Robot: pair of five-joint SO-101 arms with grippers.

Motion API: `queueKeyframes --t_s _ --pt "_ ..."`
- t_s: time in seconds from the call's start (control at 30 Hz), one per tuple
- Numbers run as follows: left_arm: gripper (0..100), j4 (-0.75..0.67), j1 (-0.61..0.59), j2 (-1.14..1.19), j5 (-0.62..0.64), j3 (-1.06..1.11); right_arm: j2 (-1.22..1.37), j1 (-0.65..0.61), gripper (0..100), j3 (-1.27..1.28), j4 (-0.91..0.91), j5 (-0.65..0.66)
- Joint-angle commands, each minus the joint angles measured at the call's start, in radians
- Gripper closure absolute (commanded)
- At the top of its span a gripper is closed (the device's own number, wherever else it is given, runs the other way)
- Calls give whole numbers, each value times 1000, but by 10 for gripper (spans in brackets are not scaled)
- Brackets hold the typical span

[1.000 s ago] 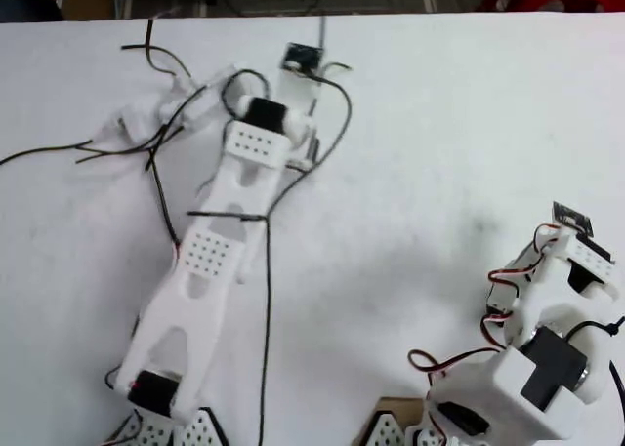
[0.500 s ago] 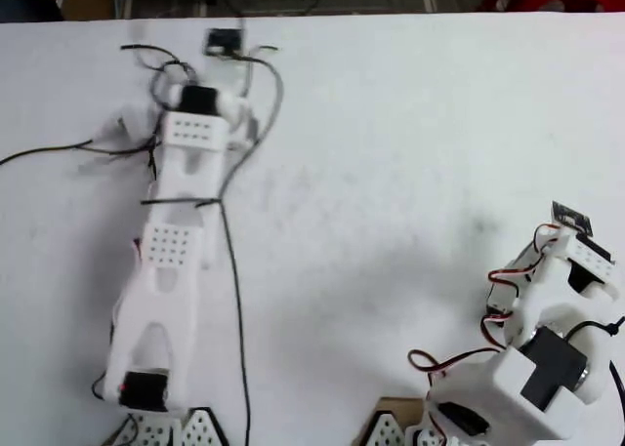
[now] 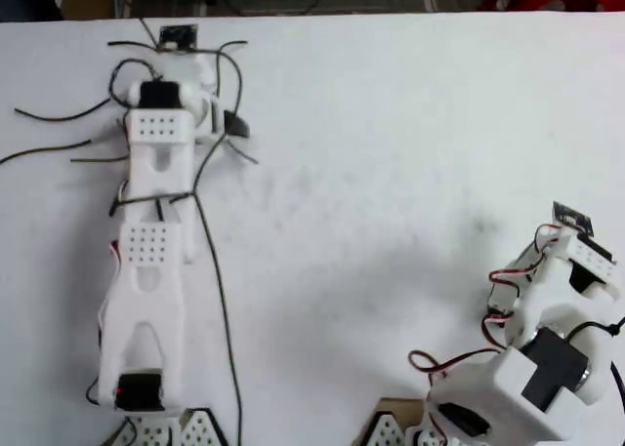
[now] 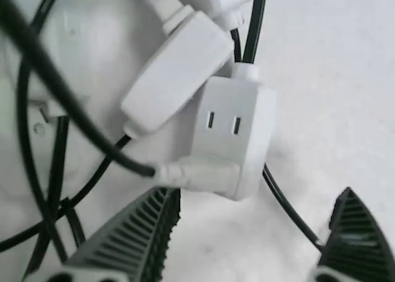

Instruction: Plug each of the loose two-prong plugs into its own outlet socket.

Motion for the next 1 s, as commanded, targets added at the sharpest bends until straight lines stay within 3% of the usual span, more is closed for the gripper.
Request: queueKeyframes --t_s 0.0,0.53,0.7,0.97 --pt "625 84 -13 -209 -11 -21 -4 -16 981 6 -19 2" --pt "627 91 -41 -1164 -11 29 -4 -16 981 6 -19 0" --pt "627 91 -39 -1580 -9 279 -4 -16 981 6 -19 -2" --pt "627 72 -39 -2293 -12 905 -13 -24 981 6 -19 -2"
